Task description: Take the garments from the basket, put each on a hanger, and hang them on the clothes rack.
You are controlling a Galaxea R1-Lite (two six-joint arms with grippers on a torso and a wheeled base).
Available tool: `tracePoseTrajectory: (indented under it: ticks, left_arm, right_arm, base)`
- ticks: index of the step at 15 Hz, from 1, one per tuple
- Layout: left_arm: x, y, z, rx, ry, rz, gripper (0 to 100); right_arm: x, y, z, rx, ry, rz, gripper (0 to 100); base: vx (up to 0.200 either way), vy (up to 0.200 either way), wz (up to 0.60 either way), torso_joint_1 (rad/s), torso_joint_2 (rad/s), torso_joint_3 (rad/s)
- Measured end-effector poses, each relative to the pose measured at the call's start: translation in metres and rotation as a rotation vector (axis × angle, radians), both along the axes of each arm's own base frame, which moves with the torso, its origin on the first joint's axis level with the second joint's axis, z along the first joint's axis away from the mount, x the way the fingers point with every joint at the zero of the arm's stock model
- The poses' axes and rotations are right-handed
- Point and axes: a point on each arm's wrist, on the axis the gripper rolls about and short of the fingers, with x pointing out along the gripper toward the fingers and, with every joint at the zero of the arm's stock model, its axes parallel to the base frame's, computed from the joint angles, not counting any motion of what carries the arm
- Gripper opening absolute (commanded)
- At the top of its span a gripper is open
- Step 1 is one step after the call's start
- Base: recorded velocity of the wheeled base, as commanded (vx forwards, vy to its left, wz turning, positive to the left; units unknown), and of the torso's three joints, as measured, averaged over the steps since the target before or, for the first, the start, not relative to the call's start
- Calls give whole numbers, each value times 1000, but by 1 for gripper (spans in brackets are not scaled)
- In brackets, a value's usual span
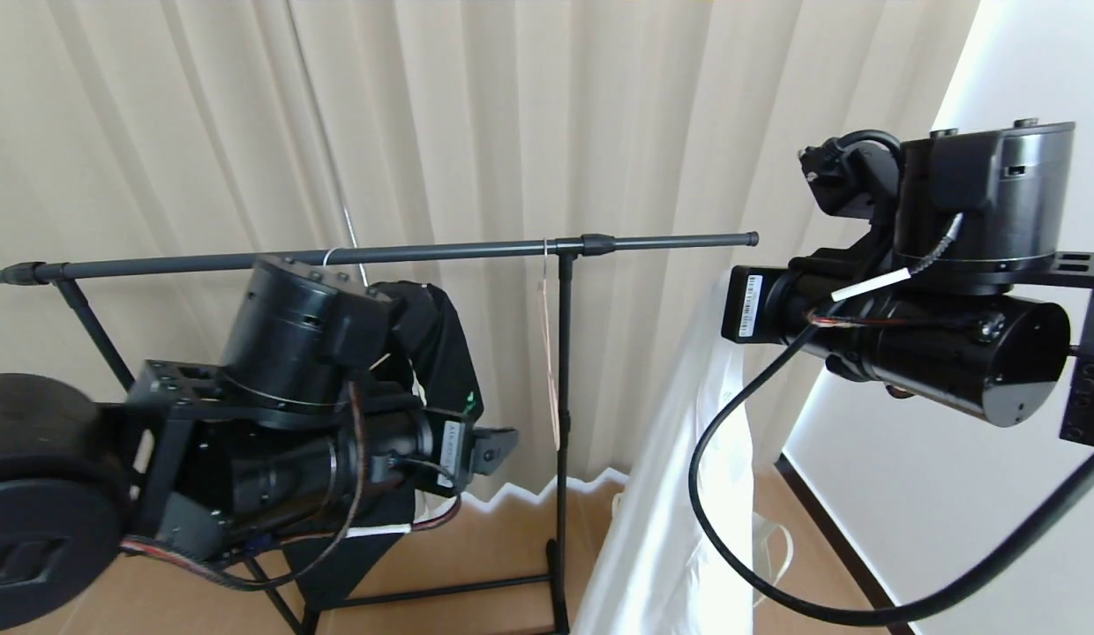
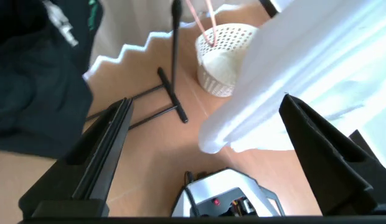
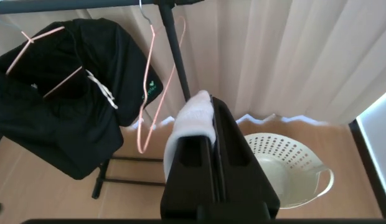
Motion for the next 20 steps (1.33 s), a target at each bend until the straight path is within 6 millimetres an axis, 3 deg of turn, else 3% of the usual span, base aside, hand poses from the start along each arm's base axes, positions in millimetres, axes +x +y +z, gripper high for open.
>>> tracePoseTrajectory:
  ticks: [4, 7, 12, 20]
  left_arm:
    - [19, -39, -24, -35, -11, -73, 100]
    - [24, -55, -34, -46, 8, -89, 100]
    - [19, -73, -36, -75, 23, -110, 100]
    - [38, -91, -43, -87, -2, 13, 100]
  right_arm:
    - [14, 24, -13, 26, 23, 2, 0]
    - [24, 39, -25, 23, 0, -24, 0]
    - [26, 61, -39, -3, 14, -16, 0]
    - [16, 72, -48, -31, 23, -18, 0]
  base:
    - [0, 0, 0, 0, 0, 0]
    - [0, 0, 0, 0, 0, 0]
    - [0, 0, 0, 0, 0, 0]
    - [0, 0, 0, 0, 0, 0]
